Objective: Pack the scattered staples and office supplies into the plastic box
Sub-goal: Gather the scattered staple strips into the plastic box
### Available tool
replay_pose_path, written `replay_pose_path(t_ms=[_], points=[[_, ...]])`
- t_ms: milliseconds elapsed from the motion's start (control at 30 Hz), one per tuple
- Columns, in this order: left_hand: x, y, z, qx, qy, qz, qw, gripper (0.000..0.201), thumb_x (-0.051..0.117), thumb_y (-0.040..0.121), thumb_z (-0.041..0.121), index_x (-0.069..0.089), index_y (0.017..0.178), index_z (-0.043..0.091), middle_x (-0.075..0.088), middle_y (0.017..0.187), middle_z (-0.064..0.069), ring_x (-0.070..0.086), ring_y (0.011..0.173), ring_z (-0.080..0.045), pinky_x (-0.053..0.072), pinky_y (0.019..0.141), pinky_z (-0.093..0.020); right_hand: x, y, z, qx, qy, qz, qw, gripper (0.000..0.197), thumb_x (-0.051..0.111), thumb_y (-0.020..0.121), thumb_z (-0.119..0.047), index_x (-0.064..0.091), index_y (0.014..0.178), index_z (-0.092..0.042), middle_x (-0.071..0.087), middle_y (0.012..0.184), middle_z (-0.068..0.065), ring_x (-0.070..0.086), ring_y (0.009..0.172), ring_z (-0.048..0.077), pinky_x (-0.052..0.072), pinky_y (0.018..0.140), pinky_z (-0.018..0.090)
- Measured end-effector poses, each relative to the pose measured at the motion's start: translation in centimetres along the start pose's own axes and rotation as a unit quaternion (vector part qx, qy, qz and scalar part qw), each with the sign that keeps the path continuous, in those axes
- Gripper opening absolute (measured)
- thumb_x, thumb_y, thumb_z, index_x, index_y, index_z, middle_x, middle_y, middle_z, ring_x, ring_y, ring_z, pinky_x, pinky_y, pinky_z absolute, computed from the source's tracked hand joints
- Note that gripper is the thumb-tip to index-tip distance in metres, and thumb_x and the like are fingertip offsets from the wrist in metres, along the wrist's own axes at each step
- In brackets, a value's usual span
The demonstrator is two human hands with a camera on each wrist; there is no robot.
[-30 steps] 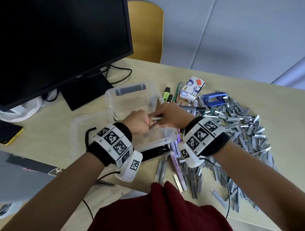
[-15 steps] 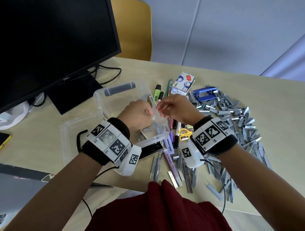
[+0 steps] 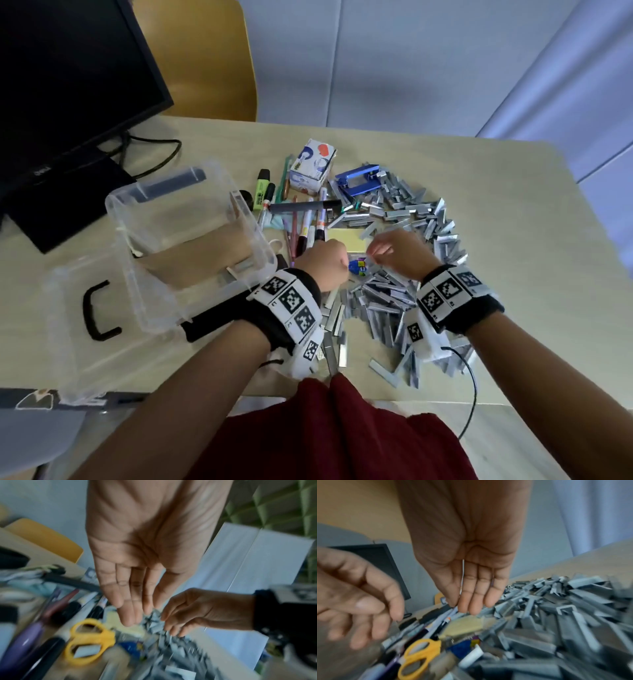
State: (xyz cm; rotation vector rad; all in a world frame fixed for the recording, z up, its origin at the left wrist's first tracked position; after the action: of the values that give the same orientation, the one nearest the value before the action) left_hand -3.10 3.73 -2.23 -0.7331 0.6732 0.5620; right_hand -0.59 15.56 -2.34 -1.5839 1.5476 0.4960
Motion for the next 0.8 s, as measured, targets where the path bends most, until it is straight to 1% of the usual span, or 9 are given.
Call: replay_pose_path(t_ms=[100, 167, 233, 400, 533, 667, 733, 767, 800], points=[[2.2, 0.8, -1.3, -0.039, 0.034, -0.010, 0.999, 0.024, 0.043, 0.086, 0.006, 0.063, 0.097, -0.003, 0.062, 0.108, -0.018, 0.059, 0.101, -0.033, 0.047, 0.092, -0.041, 1.3, -0.8, 1.5, 0.000, -0.035, -0.021, 0.999, 0.017, 0.057, 0.086, -0.003, 0.069, 0.097, -0.006, 0.068, 0.105, 0.008, 0.061, 0.092, 0.015, 0.044, 0.100, 0.034], [3.1, 1.0, -1.7, -0.054, 0.058, -0.010, 0.997, 0.021, 0.044, 0.086, 0.005, 0.058, 0.101, -0.002, 0.060, 0.109, -0.019, 0.057, 0.103, -0.034, 0.046, 0.087, -0.037, 2.2, -1.2, 1.6, -0.022, -0.066, -0.031, 0.997, 0.019, 0.056, 0.087, -0.006, 0.069, 0.101, -0.008, 0.066, 0.110, 0.006, 0.059, 0.101, 0.017, 0.040, 0.103, 0.033], [3.6, 1.0, -1.6, -0.063, 0.087, -0.009, 0.994, 0.023, 0.045, 0.088, 0.004, 0.052, 0.109, -0.002, 0.054, 0.115, -0.020, 0.055, 0.104, -0.034, 0.042, 0.080, -0.036, 3.3, -1.4, 1.3, -0.043, -0.100, -0.042, 0.993, 0.022, 0.055, 0.088, -0.011, 0.068, 0.106, -0.013, 0.064, 0.113, 0.001, 0.056, 0.107, 0.017, 0.038, 0.102, 0.030], [5.0, 0.8, -1.8, -0.091, 0.129, -0.005, 0.987, 0.038, 0.045, 0.092, 0.002, 0.038, 0.129, 0.001, 0.044, 0.131, -0.020, 0.050, 0.116, -0.038, 0.043, 0.087, -0.043, 5.6, -1.1, 0.9, -0.056, -0.170, -0.070, 0.981, 0.030, 0.056, 0.086, -0.018, 0.061, 0.115, -0.021, 0.060, 0.118, -0.002, 0.044, 0.114, 0.021, 0.037, 0.100, 0.042], [5.6, 0.9, -2.5, -0.115, 0.125, 0.040, 0.985, 0.045, 0.047, 0.092, 0.006, 0.031, 0.134, 0.003, 0.046, 0.131, -0.020, 0.050, 0.117, -0.038, 0.045, 0.084, -0.043, 6.4, -1.0, 0.5, -0.063, -0.228, -0.070, 0.969, 0.027, 0.051, 0.089, -0.019, 0.058, 0.115, -0.019, 0.053, 0.121, 0.002, 0.039, 0.119, 0.025, 0.032, 0.101, 0.043], [5.5, 1.4, -3.4, -0.131, 0.064, 0.037, 0.989, 0.056, 0.054, 0.089, 0.010, 0.025, 0.135, -0.005, 0.050, 0.124, -0.022, 0.053, 0.111, -0.037, 0.044, 0.079, -0.040, 6.5, -0.8, 0.3, -0.051, -0.233, -0.063, 0.969, 0.025, 0.048, 0.087, -0.012, 0.059, 0.110, -0.015, 0.053, 0.117, 0.004, 0.041, 0.117, 0.025, 0.030, 0.100, 0.043], [5.2, 1.5, -3.1, -0.110, 0.020, 0.033, 0.993, 0.040, 0.056, 0.087, 0.012, 0.041, 0.120, -0.005, 0.053, 0.111, -0.020, 0.054, 0.104, -0.036, 0.040, 0.073, -0.035, 6.2, -0.5, 0.5, -0.035, -0.186, -0.048, 0.981, 0.023, 0.049, 0.086, -0.010, 0.059, 0.107, -0.012, 0.054, 0.115, 0.006, 0.045, 0.114, 0.025, 0.031, 0.099, 0.043], [4.8, 1.5, -3.1, -0.100, -0.004, 0.042, 0.994, 0.019, 0.058, 0.086, 0.012, 0.050, 0.098, 0.000, 0.052, 0.098, -0.016, 0.055, 0.095, -0.034, 0.036, 0.068, -0.029, 5.9, -0.4, 0.8, -0.024, -0.152, -0.038, 0.987, 0.021, 0.051, 0.086, -0.009, 0.059, 0.105, -0.012, 0.055, 0.113, 0.006, 0.048, 0.112, 0.026, 0.033, 0.098, 0.043], [4.4, 1.4, -3.3, -0.100, -0.034, 0.052, 0.993, 0.016, 0.059, 0.085, 0.013, 0.047, 0.075, 0.006, 0.048, 0.083, -0.011, 0.054, 0.084, -0.031, 0.031, 0.060, -0.024, 5.6, -0.2, 1.0, -0.012, -0.113, -0.028, 0.993, 0.018, 0.052, 0.086, -0.009, 0.059, 0.103, -0.011, 0.057, 0.110, 0.007, 0.051, 0.108, 0.026, 0.037, 0.097, 0.043]])
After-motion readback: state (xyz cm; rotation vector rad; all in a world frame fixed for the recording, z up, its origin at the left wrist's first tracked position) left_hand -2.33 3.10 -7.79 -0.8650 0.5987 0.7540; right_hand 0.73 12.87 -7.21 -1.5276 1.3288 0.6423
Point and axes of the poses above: each hand's wrist, its own y-axis towards the middle knuckle, its own x-axis out of the palm, z = x × y, the point moved 8 cm from there along y, towards the middle knuckle
